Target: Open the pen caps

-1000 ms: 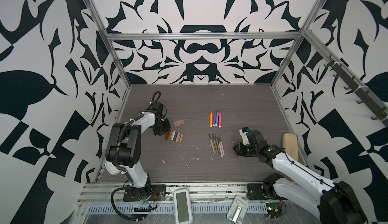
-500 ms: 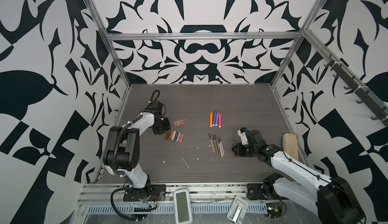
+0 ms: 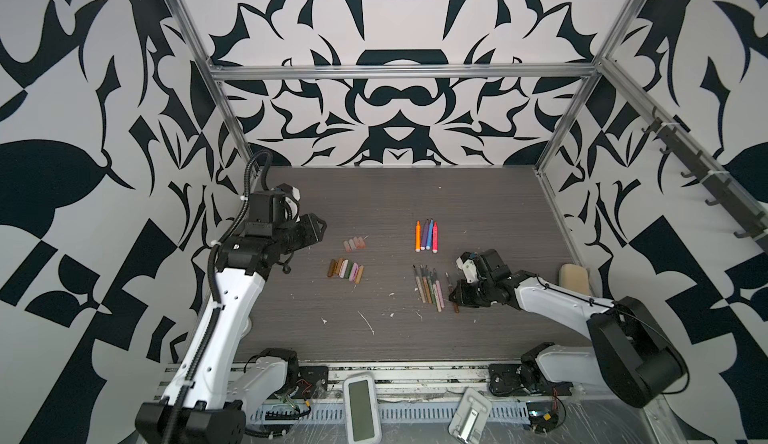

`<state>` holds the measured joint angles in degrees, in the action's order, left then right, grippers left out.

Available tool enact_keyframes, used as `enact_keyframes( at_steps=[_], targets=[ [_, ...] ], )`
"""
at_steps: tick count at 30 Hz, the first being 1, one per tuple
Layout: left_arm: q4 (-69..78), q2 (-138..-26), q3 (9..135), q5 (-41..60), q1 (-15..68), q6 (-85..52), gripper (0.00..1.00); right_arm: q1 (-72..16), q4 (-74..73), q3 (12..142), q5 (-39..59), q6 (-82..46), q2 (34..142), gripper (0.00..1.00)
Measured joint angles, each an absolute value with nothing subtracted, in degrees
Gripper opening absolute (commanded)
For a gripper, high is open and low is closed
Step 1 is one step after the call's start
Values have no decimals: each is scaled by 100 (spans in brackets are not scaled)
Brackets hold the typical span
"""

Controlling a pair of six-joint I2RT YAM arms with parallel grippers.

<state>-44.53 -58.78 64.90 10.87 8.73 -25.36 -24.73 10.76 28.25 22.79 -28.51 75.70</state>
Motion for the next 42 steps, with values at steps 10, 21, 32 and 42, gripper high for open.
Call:
enact_keyframes(
  at_steps=[10, 21, 32, 42],
  targets=[
    [-4856, -5457, 5590, 873, 864, -2263, 39, -2471, 576, 2904, 2405, -2919, 7898, 5],
    [-4692, -5376, 5557, 919, 858, -2265, 38, -2473, 340, 2899, 2320, -3004, 7955, 28],
    [-4639, -5284, 5470, 917, 858, -2272, 39, -2473, 268, 2842, 2191, -3026, 7865, 31],
    [-4641, -5277, 5470, 635, 814, -2324, 56, -2473, 969, 3061, 1809, -2882, 7533, 32]
  ],
)
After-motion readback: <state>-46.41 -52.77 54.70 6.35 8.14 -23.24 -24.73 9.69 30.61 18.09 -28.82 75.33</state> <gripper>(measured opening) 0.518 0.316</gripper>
